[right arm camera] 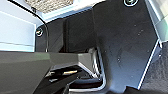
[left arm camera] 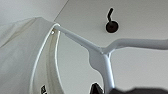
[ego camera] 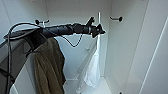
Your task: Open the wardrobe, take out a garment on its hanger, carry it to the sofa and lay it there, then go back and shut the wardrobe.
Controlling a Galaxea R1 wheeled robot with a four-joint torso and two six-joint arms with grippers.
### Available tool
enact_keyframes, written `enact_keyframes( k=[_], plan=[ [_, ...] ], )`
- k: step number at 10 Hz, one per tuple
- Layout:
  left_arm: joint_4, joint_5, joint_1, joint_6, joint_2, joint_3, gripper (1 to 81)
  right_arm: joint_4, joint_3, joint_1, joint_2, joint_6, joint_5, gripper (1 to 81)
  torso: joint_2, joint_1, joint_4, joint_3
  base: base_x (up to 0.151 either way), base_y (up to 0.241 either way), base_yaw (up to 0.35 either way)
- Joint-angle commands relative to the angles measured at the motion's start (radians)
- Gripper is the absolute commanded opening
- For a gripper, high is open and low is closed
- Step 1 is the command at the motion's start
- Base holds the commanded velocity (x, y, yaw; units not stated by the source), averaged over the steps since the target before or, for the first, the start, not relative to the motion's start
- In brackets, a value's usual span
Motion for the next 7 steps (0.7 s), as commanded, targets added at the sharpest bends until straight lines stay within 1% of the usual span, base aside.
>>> enact_keyframes(
  k=[1,3,4,6,7],
  plan=[
    [0.026,-0.179,-0.136,0.013,0.009,0.061,1.0,-0.004,0.013,0.036,0.015,-0.006,-0.051,81.1,0.0,0.0,0.0,0.0,0.0,0.0,0.0],
    [0.029,-0.312,-0.065,0.016,-0.005,0.152,1.0,-0.004,0.013,0.036,0.015,-0.006,-0.049,81.1,0.0,0.0,0.0,0.0,0.0,0.0,0.0],
    [0.029,-0.354,-0.045,0.016,-0.017,0.2,1.0,-0.004,0.013,0.034,0.015,-0.006,-0.049,81.1,0.0,0.0,0.0,0.0,0.0,0.0,0.0],
    [0.026,-0.374,-0.042,0.014,-0.037,0.249,1.0,-0.004,0.013,0.037,0.016,-0.006,-0.049,81.1,0.0,0.0,0.0,0.0,0.0,0.0,0.0],
    [0.02,-0.401,-0.042,0.014,-0.067,0.286,1.0,-0.003,0.013,0.036,0.016,-0.006,-0.049,81.1,0.0,0.0,0.0,0.0,0.0,0.0,0.0]
  ],
)
